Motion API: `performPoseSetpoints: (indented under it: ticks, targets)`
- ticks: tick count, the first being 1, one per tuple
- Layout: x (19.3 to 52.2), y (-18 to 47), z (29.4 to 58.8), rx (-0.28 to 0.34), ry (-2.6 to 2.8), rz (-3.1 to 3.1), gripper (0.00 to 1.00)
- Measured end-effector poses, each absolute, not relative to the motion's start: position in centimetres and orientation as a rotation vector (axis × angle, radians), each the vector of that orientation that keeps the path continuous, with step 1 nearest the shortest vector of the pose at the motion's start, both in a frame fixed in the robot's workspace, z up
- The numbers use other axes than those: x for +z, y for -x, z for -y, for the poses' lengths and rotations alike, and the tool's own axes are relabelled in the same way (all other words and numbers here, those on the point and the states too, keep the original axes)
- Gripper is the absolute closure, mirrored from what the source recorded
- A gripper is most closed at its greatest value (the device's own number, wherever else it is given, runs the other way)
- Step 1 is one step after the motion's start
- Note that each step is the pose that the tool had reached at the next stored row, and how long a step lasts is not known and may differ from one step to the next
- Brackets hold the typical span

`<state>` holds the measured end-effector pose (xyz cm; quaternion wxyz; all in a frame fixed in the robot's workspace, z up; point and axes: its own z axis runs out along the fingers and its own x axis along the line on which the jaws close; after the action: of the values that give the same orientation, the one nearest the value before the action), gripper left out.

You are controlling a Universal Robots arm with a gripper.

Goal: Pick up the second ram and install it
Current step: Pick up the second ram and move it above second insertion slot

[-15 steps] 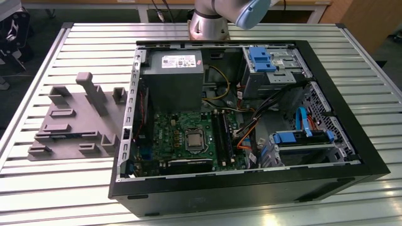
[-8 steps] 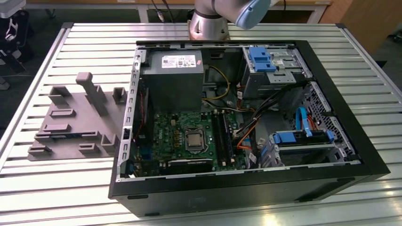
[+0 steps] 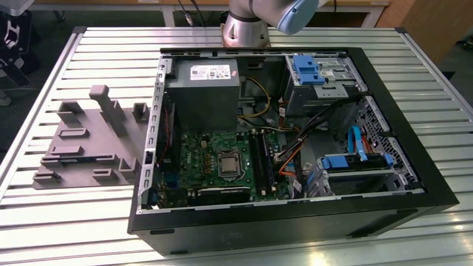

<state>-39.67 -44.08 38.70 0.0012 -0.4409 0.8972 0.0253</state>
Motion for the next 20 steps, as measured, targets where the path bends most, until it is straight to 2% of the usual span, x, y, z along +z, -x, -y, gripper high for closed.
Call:
performPoseSetpoints:
  ticks: [20]
  targets:
    - [38.69, 39.67, 44.08, 0.079, 1.439, -2.790, 0.89]
